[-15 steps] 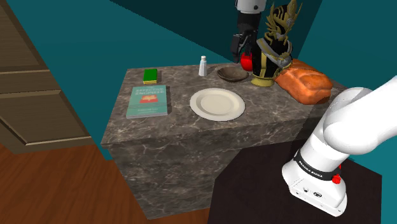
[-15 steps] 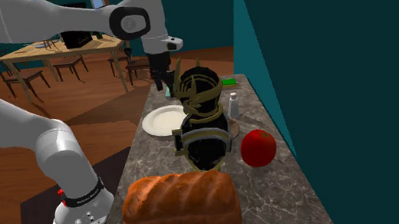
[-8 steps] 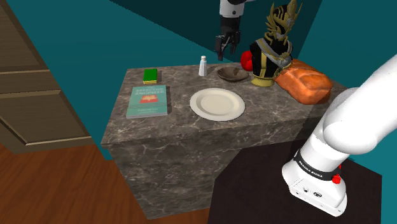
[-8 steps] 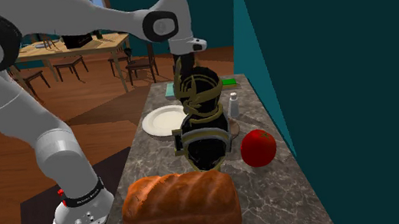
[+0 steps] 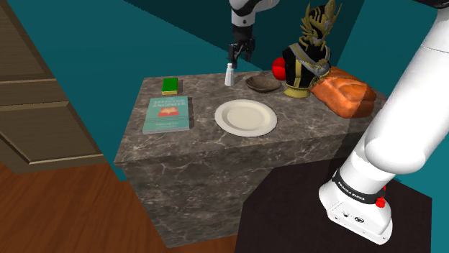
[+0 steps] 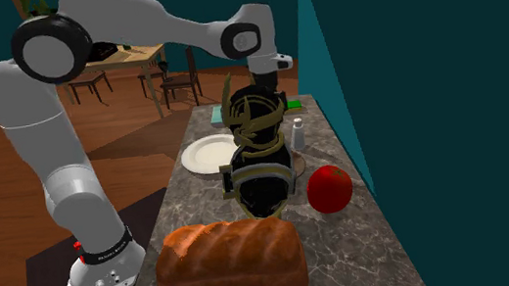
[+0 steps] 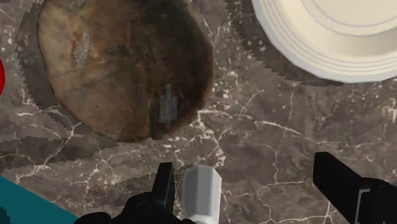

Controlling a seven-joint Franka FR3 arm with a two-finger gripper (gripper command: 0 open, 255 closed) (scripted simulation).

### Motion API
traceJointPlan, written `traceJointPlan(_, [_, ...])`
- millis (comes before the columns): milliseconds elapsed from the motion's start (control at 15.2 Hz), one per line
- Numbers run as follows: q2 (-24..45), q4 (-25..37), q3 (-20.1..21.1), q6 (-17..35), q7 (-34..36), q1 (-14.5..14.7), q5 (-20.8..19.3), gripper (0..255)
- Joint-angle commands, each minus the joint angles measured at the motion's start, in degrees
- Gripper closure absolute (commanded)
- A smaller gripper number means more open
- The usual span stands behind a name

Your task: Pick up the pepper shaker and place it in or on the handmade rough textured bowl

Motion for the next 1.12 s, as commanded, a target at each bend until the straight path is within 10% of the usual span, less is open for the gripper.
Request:
traceJointPlan(0, [5.19, 5.99, -0.27, -0.59, -0.53, -0.35, 0.38, 0])
traceJointPlan(396, [19.02, 22.45, -0.63, -2.75, -1.44, -1.59, 1.42, 0])
traceJointPlan(1056, [20.41, 18.65, -0.64, 2.44, -1.48, -1.88, 1.53, 0])
